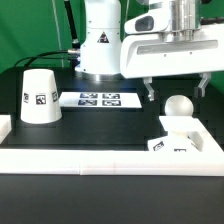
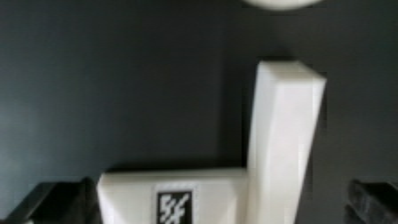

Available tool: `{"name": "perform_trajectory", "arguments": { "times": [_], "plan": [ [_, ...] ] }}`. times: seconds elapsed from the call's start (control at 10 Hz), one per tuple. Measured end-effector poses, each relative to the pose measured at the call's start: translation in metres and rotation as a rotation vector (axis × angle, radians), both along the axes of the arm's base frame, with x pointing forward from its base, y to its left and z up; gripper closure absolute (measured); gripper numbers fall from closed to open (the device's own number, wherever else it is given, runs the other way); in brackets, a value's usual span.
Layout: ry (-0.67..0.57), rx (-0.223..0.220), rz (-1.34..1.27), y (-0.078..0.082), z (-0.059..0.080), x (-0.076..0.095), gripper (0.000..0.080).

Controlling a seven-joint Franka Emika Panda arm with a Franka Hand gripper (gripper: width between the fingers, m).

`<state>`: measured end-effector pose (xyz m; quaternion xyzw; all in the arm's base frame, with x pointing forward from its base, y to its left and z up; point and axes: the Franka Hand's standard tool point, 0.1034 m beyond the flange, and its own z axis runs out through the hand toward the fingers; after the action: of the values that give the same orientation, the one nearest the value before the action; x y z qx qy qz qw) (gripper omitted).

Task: Assemble lamp

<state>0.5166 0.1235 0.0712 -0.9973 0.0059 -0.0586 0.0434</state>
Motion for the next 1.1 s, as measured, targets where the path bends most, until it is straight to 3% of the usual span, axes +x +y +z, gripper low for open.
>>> {"name": "perform_trajectory", "arguments": {
  "times": [0.2,0.7,0.9,1.1],
  "plan": [
    [0.013,0.005,-0.014,0.010,-0.004,-0.007,0.0101],
    [0.014,0.005,-0.017,0.010,-0.005,-0.009,0.0101],
    [0.023,0.006,-0.040,0.017,-0.016,-0.031,0.0101],
    [0.025,0.006,-0.030,0.021,-0.021,-0.042,0.0101]
  ]
}}
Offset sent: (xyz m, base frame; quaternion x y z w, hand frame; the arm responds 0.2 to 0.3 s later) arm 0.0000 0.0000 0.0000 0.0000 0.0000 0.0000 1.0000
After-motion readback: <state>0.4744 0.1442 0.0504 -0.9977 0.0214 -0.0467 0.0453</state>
